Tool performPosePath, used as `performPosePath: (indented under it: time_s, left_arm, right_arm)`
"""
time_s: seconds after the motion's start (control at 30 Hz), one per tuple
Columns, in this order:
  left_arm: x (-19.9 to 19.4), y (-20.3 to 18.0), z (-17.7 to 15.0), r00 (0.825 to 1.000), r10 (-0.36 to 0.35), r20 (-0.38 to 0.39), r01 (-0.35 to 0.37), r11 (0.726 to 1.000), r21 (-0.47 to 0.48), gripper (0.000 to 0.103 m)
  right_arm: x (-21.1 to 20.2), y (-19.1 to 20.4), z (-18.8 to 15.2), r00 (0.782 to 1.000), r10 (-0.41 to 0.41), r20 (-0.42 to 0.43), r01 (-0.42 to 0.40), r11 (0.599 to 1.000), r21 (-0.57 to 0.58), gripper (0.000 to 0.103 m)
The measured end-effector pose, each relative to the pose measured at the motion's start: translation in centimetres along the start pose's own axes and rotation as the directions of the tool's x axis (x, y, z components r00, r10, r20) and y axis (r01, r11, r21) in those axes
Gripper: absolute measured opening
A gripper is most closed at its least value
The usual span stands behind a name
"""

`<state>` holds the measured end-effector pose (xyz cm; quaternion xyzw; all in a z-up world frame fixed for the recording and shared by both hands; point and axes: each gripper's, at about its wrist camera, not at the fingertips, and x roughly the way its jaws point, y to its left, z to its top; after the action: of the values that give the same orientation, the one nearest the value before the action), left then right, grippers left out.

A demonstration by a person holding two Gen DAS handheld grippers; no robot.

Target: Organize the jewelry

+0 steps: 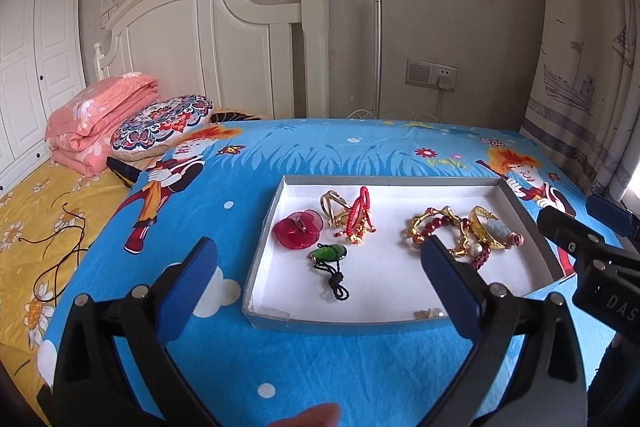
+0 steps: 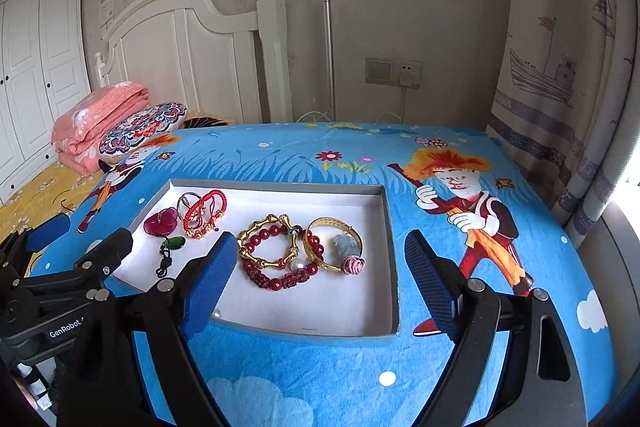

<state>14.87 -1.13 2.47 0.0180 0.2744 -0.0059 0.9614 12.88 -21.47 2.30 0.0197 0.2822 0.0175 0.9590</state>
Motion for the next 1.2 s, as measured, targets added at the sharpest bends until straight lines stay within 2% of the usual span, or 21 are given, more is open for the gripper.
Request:
performPosePath:
  time_s: [0.13, 0.63, 1.0, 1.2]
  left_arm:
    - [0.1, 0.0, -0.1, 1.0, 0.006, -0.015, -0.006, 1.0, 0.011, 0.098]
    - [-0.1, 1.1, -0.5, 1.0, 0.004, -0.026, -0.005, 1.0, -0.027, 0.098]
    - [-0.5, 0.5, -0.9, 1.0, -0.004, -0.027, 0.004, 1.0, -0.007, 0.098]
    - [0.0, 0.6, -1.5, 0.998, -0.004, -0.055, 0.003, 1.0, -0.012, 0.098]
  right_arm:
    - [0.1, 0.3, -0.2, 0.999, -0.026, -0.022, 0.026, 0.999, -0.021, 0.083]
    - [0.0, -0.3, -1.1, 0.999, -0.03, -0.034, 0.029, 1.0, -0.003, 0.084]
    - [0.1, 0.4, -1.4, 0.999, -0.021, -0.045, 0.02, 1.0, -0.021, 0.084]
    - [0.1, 0.3, -1.4, 0.999, -0.025, -0.048, 0.025, 1.0, -0.018, 0.084]
